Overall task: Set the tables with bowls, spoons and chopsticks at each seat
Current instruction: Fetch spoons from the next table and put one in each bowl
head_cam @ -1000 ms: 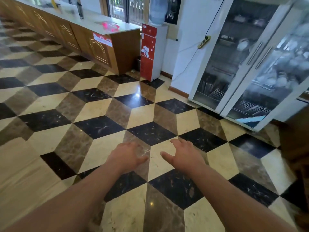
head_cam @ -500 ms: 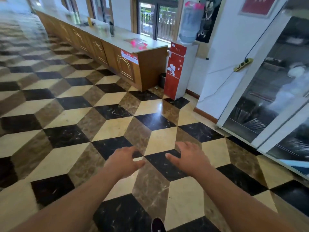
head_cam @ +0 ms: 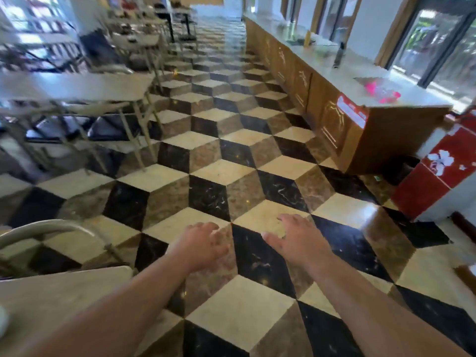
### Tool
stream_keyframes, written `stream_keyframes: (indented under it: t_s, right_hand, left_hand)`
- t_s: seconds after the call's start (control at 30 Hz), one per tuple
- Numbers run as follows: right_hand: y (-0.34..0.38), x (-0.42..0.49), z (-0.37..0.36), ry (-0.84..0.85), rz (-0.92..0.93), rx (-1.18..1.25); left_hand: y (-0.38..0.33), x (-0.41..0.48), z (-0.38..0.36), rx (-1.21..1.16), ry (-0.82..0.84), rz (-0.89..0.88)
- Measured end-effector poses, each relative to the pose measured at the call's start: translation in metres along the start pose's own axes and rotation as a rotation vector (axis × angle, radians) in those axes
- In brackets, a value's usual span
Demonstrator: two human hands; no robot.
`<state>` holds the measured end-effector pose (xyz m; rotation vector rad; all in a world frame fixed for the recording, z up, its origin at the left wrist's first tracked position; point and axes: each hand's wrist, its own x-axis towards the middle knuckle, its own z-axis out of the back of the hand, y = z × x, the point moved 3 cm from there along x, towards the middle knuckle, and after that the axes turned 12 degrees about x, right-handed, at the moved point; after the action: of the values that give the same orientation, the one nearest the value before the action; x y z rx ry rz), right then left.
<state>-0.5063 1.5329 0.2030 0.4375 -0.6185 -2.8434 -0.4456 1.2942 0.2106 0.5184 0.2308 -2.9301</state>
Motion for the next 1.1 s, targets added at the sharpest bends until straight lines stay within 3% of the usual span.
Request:
stream_keyframes:
  t_s: [0.13,0.4,0.77,1.1]
  right_hand:
    - [0.069,0.107,-0.016,0.062,0.148,-0.065]
    - [0.209,0.291,-0.031,0.142,0.305,-0.091]
    - [0.365,0.501,-0.033,0.196,0.517,-0.102]
    - [0.537,0.672,-0.086,0.392,0.769,-0.193]
  left_hand:
    - [0.071,0.071,0.013,-0.102,-0.012,0.188]
    - [0.204,0.209,0.073,-0.187,-0.047,0.329]
    - [0.345,0.336,0.167,-0.284,-0.166,0.515]
    - [0.467,0.408,0.189,-0.378,-0.19,0.912]
